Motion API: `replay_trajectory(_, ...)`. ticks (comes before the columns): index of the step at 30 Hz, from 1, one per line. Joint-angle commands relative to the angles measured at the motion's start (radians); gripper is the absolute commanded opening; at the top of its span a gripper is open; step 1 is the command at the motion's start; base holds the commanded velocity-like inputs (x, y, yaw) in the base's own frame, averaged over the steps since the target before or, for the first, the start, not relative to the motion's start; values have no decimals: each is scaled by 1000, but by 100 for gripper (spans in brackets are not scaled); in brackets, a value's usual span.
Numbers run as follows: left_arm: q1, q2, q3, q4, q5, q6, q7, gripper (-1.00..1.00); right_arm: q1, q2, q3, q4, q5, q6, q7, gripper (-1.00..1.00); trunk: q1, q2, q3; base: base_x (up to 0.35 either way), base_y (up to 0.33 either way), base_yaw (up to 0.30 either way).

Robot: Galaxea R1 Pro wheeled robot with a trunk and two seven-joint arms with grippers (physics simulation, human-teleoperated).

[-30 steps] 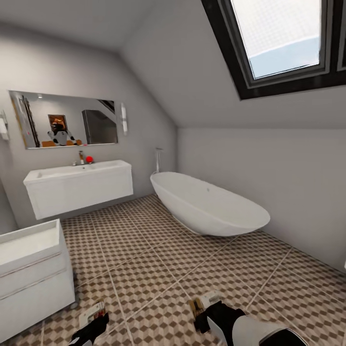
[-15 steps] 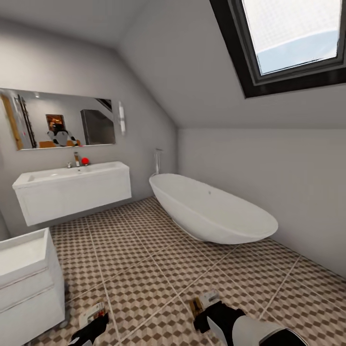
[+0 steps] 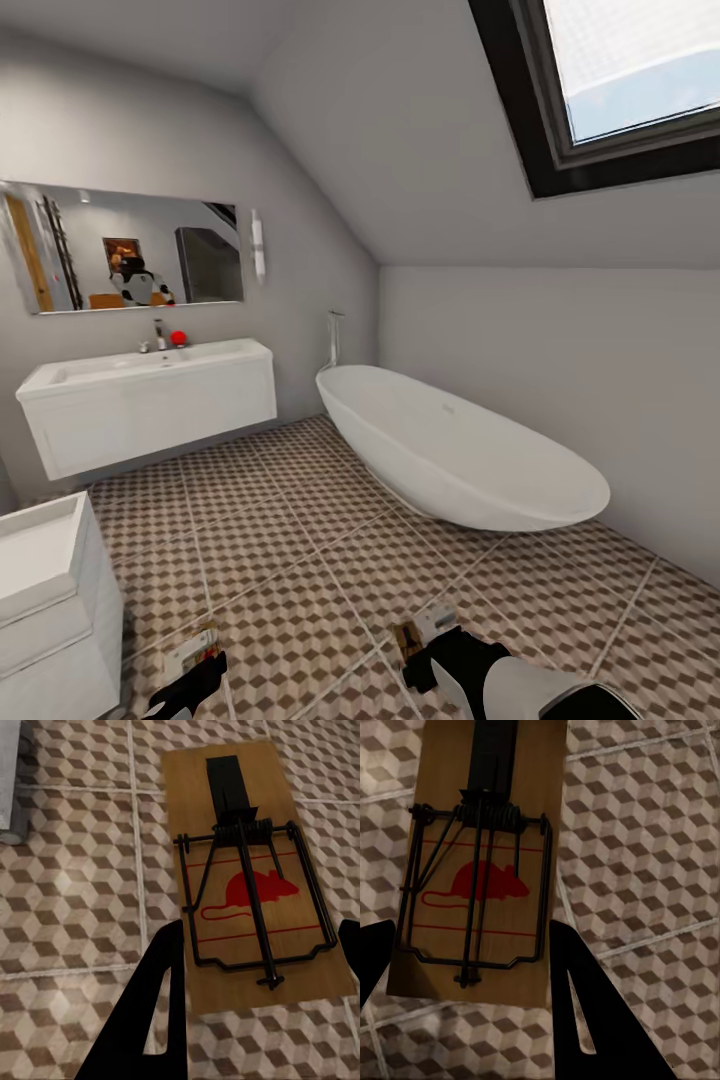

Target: Take the four mousetraps from the cabinet in the bathroom and place them on the bathroom floor. Make sure all four end up on the same floor surface, and ensure that at least two of them are either under or directly next to the same bathroom sink.

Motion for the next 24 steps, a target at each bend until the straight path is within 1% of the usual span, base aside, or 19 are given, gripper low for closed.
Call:
replay_trajectory(1, -1, 0, 7, 0, -9, -2, 6, -100, -1, 1, 4, 2, -4, 2, -1, -100, 1, -1, -1, 323, 0, 242)
replay_trajectory(6, -1, 0, 7, 0, -9, -2, 6, -100, -1, 1, 4, 2, -4, 1, -2, -100, 1, -1, -1, 323, 0, 257)
replay_trajectory(8, -1, 0, 7, 0, -9, -2, 6, -100, -1, 1, 4, 2, -4, 0, -2, -100, 1, -1, -1, 323, 0, 140)
replay_trajectory(24, -1, 1, 7, 0, -8, -2, 6, -100, -1, 1, 4, 2, -4, 2, -2, -100, 1, -1, -1, 323, 0, 14)
